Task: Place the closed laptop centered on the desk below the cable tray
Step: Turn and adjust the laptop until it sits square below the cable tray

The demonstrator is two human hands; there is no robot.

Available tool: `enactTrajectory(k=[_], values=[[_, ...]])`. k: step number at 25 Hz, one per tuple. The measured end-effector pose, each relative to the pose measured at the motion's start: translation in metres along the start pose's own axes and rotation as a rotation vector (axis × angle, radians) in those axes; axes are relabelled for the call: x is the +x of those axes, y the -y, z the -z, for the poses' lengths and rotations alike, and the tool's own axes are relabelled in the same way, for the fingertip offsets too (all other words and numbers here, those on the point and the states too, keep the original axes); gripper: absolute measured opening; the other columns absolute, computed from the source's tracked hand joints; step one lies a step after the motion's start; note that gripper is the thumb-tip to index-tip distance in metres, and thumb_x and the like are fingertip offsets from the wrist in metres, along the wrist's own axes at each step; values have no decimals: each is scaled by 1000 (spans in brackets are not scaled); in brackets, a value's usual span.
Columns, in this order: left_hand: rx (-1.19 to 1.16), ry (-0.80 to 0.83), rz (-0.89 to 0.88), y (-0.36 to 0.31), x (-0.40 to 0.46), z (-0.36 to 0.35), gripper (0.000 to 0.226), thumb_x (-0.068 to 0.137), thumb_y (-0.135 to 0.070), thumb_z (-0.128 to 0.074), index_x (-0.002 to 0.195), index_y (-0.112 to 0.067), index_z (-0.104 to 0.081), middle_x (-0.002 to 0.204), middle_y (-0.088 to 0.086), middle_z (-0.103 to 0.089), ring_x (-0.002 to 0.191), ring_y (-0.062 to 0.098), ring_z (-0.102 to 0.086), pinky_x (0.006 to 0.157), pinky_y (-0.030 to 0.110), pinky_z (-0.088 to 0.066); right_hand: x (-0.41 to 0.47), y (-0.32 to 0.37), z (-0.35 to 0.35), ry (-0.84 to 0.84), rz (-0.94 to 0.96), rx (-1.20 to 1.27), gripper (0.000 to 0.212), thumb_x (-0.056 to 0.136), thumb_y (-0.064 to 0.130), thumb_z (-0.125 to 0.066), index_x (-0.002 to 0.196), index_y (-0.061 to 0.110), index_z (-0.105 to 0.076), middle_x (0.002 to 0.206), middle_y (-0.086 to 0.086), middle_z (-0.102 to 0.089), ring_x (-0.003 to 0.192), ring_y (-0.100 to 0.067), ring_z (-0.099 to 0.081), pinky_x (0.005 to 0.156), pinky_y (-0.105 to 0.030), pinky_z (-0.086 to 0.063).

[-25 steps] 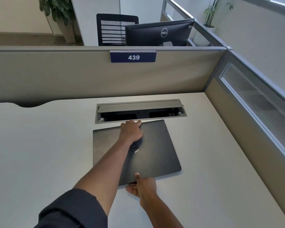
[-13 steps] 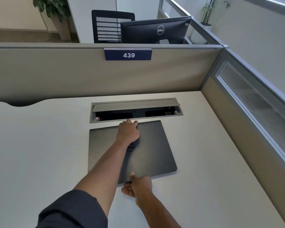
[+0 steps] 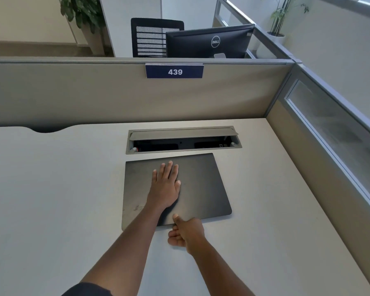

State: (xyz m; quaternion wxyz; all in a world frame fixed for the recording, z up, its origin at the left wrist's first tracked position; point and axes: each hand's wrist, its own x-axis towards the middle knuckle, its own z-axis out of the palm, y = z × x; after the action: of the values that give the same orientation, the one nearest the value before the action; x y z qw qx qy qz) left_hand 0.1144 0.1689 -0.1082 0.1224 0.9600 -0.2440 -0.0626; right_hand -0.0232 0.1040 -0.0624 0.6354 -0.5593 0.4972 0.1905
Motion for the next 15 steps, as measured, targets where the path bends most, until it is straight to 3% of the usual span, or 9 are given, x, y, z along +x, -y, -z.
enactTrajectory(k=[3,6,9,11,15], values=[[40,-25,41,7,-37,-2,61,101,-41,-25,157,-20,-19,167,5,-16,154,30,-12,122,53,-10,-3,11,14,92,-36,-93,39,99,30,-63,96,-9,-65,83,-24,-72,64,-29,-71,46,-34,-58],[67,-49,80,11,-69,-2,61,100,-41,-29,156,-17,-27,165,7,-24,152,31,-20,121,52,-15,-5,15,22,50,14,-271,40,98,32,-62,103,-8,-66,93,-25,-74,54,-23,-64,44,-27,-56],[54,-70,128,10,-93,0,61,98,-39,-34,153,-13,-34,162,10,-30,150,33,-27,120,53,-20,-7,16,26,-55,168,-453,31,93,30,-64,91,0,-67,72,-14,-72,51,-22,-62,56,-32,-60],[26,-68,152,11,-105,0,62,97,-39,-34,153,-12,-35,162,12,-30,150,34,-28,119,54,-20,-8,20,32,-137,316,-558,25,88,26,-65,88,1,-66,75,-13,-70,63,-28,-65,67,-38,-61],[-17,-45,258,19,-127,-1,71,100,-51,-33,158,-13,-17,168,10,-10,155,31,-7,123,48,-7,-8,28,57,-347,545,-764,25,84,16,-62,104,1,-62,103,-16,-68,96,-35,-63,76,-34,-49]])
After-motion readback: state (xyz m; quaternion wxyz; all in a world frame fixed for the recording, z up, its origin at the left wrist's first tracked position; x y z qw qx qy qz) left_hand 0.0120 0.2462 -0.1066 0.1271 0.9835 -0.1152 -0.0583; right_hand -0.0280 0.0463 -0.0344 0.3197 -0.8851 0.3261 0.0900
